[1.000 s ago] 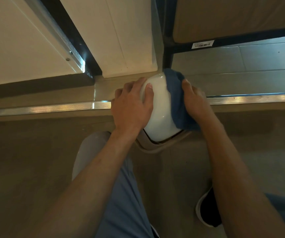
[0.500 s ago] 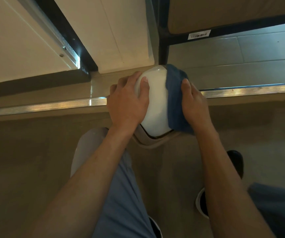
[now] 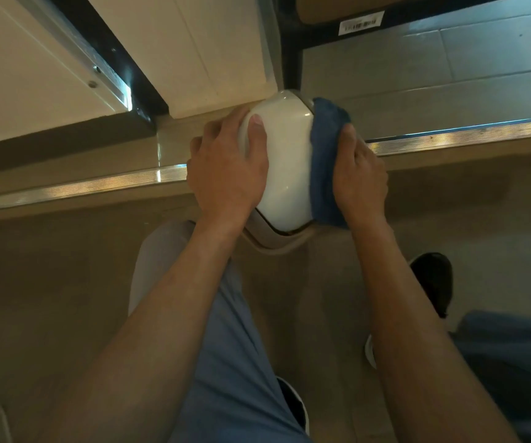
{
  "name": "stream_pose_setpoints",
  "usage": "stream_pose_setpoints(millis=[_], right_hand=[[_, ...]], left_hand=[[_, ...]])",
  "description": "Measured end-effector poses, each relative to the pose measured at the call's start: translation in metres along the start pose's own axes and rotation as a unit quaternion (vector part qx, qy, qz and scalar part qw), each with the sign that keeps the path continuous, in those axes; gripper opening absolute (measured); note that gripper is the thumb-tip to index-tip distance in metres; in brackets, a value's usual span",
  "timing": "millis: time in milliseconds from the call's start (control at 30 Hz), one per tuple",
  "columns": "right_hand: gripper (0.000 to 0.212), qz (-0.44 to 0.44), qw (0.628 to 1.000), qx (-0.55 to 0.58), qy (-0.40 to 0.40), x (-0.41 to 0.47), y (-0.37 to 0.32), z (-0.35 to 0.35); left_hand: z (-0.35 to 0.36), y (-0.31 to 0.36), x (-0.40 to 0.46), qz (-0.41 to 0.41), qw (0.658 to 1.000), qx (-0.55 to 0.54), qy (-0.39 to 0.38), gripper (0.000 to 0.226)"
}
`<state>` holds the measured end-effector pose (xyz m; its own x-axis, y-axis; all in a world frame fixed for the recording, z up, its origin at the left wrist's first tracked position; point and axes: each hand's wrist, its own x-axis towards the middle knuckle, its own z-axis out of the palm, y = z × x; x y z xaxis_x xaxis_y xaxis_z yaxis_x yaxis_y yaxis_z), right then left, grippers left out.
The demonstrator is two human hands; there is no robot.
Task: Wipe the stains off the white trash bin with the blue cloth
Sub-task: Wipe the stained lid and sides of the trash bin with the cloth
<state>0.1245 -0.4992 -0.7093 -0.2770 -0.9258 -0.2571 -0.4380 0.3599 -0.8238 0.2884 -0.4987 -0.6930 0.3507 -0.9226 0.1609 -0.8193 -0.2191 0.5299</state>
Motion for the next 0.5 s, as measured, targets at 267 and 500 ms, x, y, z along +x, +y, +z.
stream_pose_setpoints(millis=[267,500], right_hand=[[0.050,0.032,0.990,-0.001,-0.139,0.043,-0.008,-0.017],[0.042,0.074,0.976,0.202,-0.023,-0.006,0.042,0.000]], left_hand=[[0.002,-0.001,0.001,-0.003,1.000,0.004,0.005,0.048],[0.002,-0.005,0.004,0.009,1.000,0.017,0.010,0.047]])
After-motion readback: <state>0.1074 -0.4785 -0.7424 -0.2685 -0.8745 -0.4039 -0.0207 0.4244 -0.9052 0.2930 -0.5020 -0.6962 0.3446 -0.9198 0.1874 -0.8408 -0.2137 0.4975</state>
